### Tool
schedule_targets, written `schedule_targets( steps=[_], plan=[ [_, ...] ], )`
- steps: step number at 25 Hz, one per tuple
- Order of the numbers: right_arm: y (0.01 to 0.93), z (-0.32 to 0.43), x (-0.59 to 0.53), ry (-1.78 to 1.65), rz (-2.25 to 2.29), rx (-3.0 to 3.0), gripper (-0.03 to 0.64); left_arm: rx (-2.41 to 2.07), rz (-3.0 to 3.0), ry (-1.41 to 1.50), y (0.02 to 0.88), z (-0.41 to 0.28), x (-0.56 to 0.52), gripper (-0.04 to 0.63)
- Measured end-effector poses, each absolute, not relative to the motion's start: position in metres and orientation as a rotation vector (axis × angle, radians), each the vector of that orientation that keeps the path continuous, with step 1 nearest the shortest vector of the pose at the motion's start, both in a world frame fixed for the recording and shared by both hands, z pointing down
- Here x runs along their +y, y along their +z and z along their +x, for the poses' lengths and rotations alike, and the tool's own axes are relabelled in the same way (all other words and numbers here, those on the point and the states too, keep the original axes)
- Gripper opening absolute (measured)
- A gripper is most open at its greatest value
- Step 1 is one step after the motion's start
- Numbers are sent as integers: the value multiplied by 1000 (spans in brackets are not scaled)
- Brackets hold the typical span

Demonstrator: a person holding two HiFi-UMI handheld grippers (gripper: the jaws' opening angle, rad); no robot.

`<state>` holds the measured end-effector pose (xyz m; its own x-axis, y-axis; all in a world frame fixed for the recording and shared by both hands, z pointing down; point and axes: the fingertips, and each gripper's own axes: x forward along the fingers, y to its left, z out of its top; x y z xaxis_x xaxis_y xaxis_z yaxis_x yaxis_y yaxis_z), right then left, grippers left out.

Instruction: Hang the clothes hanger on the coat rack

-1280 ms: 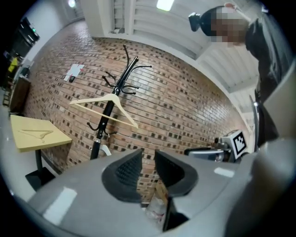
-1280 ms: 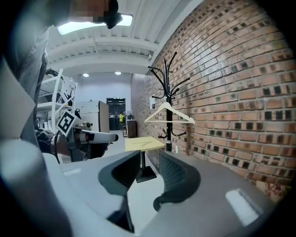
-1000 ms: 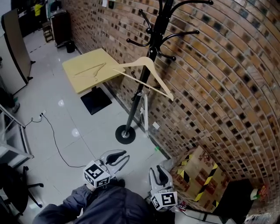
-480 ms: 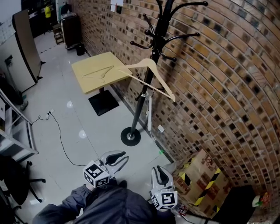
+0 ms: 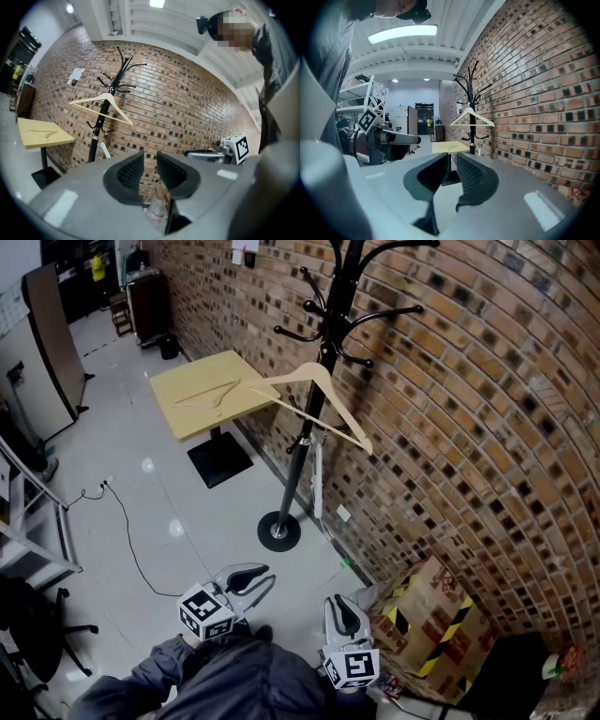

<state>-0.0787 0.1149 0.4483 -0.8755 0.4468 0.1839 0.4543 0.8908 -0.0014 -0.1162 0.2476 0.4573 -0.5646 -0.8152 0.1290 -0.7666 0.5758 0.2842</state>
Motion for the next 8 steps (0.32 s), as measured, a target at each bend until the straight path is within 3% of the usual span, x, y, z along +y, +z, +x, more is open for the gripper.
schedule_targets(
  steps=[8],
  plan=[
    [450,-87,118,-62,-680,-2883,53,-2554,1331,-270,458,-124,249,67]
  ],
)
